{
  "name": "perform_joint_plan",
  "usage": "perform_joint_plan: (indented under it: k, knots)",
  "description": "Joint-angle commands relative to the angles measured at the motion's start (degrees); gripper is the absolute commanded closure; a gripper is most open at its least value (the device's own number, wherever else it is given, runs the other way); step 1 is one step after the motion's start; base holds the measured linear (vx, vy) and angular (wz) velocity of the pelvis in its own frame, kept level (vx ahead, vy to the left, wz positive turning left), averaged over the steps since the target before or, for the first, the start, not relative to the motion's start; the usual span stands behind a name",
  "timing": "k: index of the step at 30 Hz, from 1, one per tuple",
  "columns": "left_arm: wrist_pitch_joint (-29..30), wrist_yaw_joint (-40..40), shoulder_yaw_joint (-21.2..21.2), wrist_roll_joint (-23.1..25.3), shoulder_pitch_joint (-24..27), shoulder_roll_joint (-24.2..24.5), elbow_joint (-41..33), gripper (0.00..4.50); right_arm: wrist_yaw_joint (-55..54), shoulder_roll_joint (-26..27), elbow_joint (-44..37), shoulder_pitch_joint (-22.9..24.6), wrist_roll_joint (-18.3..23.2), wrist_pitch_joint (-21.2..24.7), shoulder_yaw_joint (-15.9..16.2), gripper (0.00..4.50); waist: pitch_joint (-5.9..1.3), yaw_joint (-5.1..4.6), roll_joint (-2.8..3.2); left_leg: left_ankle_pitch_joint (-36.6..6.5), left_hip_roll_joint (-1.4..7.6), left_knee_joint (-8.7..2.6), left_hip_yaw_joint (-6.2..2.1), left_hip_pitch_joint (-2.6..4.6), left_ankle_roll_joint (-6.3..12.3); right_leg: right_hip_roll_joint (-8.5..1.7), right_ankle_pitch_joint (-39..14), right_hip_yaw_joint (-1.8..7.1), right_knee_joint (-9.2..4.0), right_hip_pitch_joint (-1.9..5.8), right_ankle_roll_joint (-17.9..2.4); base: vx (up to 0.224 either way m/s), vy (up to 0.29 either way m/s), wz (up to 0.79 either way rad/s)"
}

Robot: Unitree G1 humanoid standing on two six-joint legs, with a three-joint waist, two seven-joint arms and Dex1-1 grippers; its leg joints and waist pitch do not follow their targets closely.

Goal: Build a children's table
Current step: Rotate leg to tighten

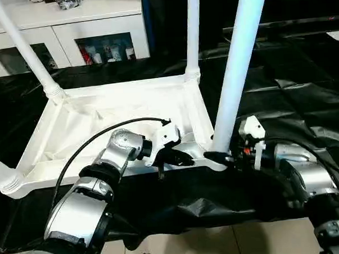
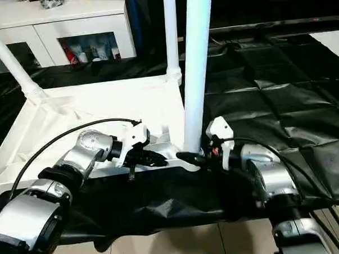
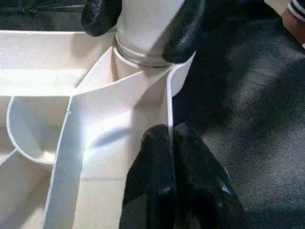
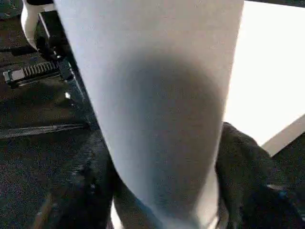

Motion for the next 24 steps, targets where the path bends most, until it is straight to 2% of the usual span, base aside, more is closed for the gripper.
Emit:
perform_joint_plan:
  k: [1,6,7,9,10,11,12,14,15,16,17,19,21,22,24]
  knots:
    - [-0.23,1.12,-0.19,-0.06,0.0,0.12,-0.9,4.5,0.28,0.25,-1.23,0.66,0.37,0.47,0.39,1.95,-4.5,0.06,-1.58,-13.63,3.88,-4.0,-2.52,1.75,5.84,-4.3,-20.06,2.46,-4.1,2.48,-11.25,0.0,0.0,0.0]
    - [1.05,6.47,0.4,0.38,-0.62,-1.16,-0.23,4.5,-5.98,2.56,-0.33,1.76,-0.88,0.11,-0.22,2.06,-4.31,0.05,-1.67,-14.87,3.92,-4.22,-2.65,1.84,4.72,-4.29,-22.77,2.39,-4.37,2.31,-10.28,0.0,0.0,0.0]
    - [1.98,9.95,0.55,0.77,-1.21,-2.31,0.38,4.5,-12.99,5.05,1.64,1.49,-2.34,-0.14,-1.28,2.09,-4.13,-0.24,-1.61,-15.91,3.9,-4.32,-2.66,1.95,3.97,-4.32,-24.14,2.46,-4.59,2.07,-10.02,0.0,0.0,0.0]
    - [2.77,12.81,0.71,1.01,-1.79,-3.48,0.95,4.5,-19.13,7.44,3.54,0.94,-3.36,0.16,-2.27,2.17,-3.93,-0.91,-1.39,-18.38,3.68,-4.54,-2.98,2.12,2.46,-4.36,-27.35,2.24,-4.97,2.09,-9.15,0.0,0.0,0.0]
    - [3.84,18.16,0.66,1.79,-2.73,-5.29,1.79,4.5,-27.98,10.66,6.48,-0.38,-4.65,0.48,-3.51,2.25,-3.72,-1.62,-1.27,-20.67,3.66,-4.69,-3.06,2.43,1.44,-4.25,-29.36,2.23,-5.26,1.69,-8.63,0.0,0.0,0.0]
    - [4.28,20.17,0.68,2.01,-3.12,-6.08,2.13,4.5,-31.38,11.94,7.74,-1.02,-5.14,0.39,-3.93,2.25,-3.55,-2.07,-1.28,-22.26,3.57,-4.7,-3.16,2.68,0.72,-4.24,-30.92,2.11,-5.52,1.49,-8.36,0.0,0.0,0.0]
    - [4.58,21.44,0.77,2.04,-3.38,-6.67,2.34,4.5,-33.81,12.86,8.67,-1.52,-5.36,0.29,-4.3,2.29,-3.48,-2.85,-1.3,-24.77,3.31,-4.72,-3.47,2.87,-0.24,-4.18,-33.39,1.74,-5.8,1.68,-7.41,0.0,0.0,0.0]
    - [5.57,25.67,1.27,1.93,-4.35,-8.75,2.98,4.5,-40.59,16.01,11.47,-3.36,-5.59,0.22,-5.18,2.37,-3.42,-4.1,-0.95,-26.45,3.35,-5.07,-3.84,2.51,-0.27,-4.26,-33.52,1.49,-6.19,2.17,-6.38,0.0,0.0,0.0]
    - [5.89,26.93,1.5,1.78,-4.7,-9.48,3.17,4.5,-42.33,17.14,12.32,-4.07,-5.59,0.25,-5.28,2.37,-3.39,-4.54,-0.7,-27.45,3.36,-5.13,-3.94,2.58,-0.48,-4.18,-33.28,1.41,-6.16,2.01,-6.52,0.0,0.0,0.0]
    - [6.04,28.39,1.61,1.75,-5.09,-10.19,3.35,4.5,-43.42,18.31,13.09,-4.86,-5.93,0.25,-4.91,2.37,-3.41,-5.43,-0.85,-29.81,3.14,-5.06,-4.0,2.93,-0.72,-4.05,-33.08,1.24,-6.45,1.76,-6.6,0.0,0.0,0.0]
    - [6.01,29.21,1.62,1.76,-5.34,-10.65,3.42,4.5,-43.86,19.07,13.49,-5.39,-6.41,0.12,-4.37,2.37,-3.41,-5.43,-0.85,-29.81,3.14,-5.06,-4.0,2.93,-0.72,-4.05,-33.08,1.24,-6.45,1.76,-6.6,0.0,0.0,0.0]
    - [5.85,29.32,1.5,1.64,-5.5,-11.09,3.44,4.5,-42.87,19.92,13.49,-5.82,-7.36,-0.76,-3.16,2.37,-3.36,-6.16,-0.93,-30.5,2.92,-4.87,-3.88,3.0,0.08,-4.14,-32.97,1.29,-6.77,1.7,-6.86,0.0,0.0,0.0]
    - [5.48,28.94,1.33,1.78,-5.54,-11.25,3.53,4.5,-41.35,20.27,13.51,-5.94,-7.97,-2.07,-2.49,2.37,-3.41,-6.19,-0.95,-30.16,2.87,-4.77,-3.73,3.09,0.71,-4.23,-33.25,1.38,-6.92,1.59,-6.85,0.0,0.0,0.0]
    - [4.81,27.02,1.03,1.89,-5.31,-11.2,3.48,4.5,-38.38,20.38,13.0,-5.85,-7.66,-3.67,-2.32,1.89,-3.49,-6.15,-1.01,-29.51,2.92,-4.79,-3.76,2.99,1.02,-4.31,-32.73,1.46,-6.81,1.74,-7.1,0.0,0.0,0.0]
    - [3.99,24.75,0.86,1.92,-4.88,-10.72,3.27,4.5,-35.35,19.57,12.09,-5.59,-6.79,-4.22,-2.25,1.77,-3.64,-6.03,-1.0,-28.22,3.09,-4.95,-3.77,2.66,1.69,-4.32,-30.52,1.65,-6.48,2.11,-7.77,0.0,0.0,0.0]
